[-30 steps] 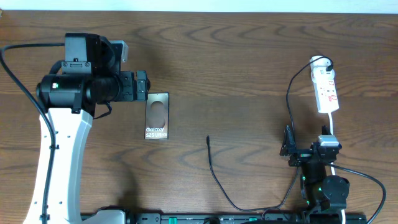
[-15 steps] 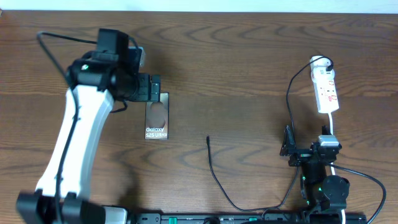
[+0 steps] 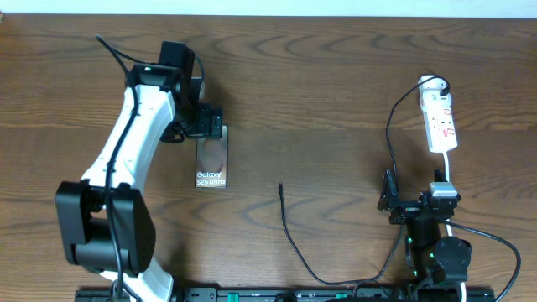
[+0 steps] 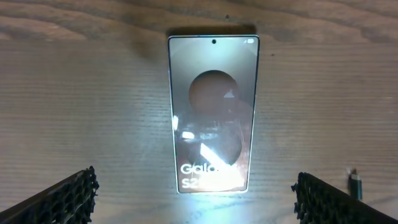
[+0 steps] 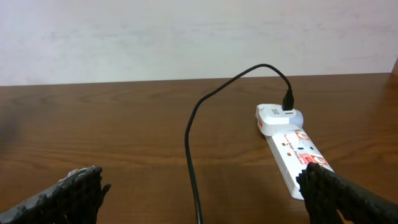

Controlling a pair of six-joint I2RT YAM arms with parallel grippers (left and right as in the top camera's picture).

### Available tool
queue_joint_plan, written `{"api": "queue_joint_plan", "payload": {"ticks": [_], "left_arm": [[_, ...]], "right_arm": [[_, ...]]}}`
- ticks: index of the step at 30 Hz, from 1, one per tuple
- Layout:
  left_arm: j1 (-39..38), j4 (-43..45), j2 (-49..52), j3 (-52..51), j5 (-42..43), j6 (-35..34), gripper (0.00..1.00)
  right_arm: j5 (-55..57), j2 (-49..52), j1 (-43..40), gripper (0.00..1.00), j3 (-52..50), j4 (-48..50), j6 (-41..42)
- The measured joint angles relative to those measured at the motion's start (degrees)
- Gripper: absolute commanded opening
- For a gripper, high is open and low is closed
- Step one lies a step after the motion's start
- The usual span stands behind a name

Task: Plug charger to phone and switch on socket
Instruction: 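Lower the open left gripper down over the phone box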

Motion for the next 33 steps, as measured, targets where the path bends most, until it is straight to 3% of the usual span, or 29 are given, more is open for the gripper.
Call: {"api": "queue_joint_plan", "payload": {"ticks": [12, 33], "left_arm": [[-1.64, 4.52, 2.19, -0.76, -0.09, 0.09, 0.98], [-3.56, 14.60, 2.23, -11.54, -0.55, -0.70, 0.98]], "right_arm": [[0.00, 0.00, 0.00, 0.99, 0.00, 0.02, 0.00], [0.00, 0.00, 0.00, 0.99, 0.00, 0.00, 0.00]]}}
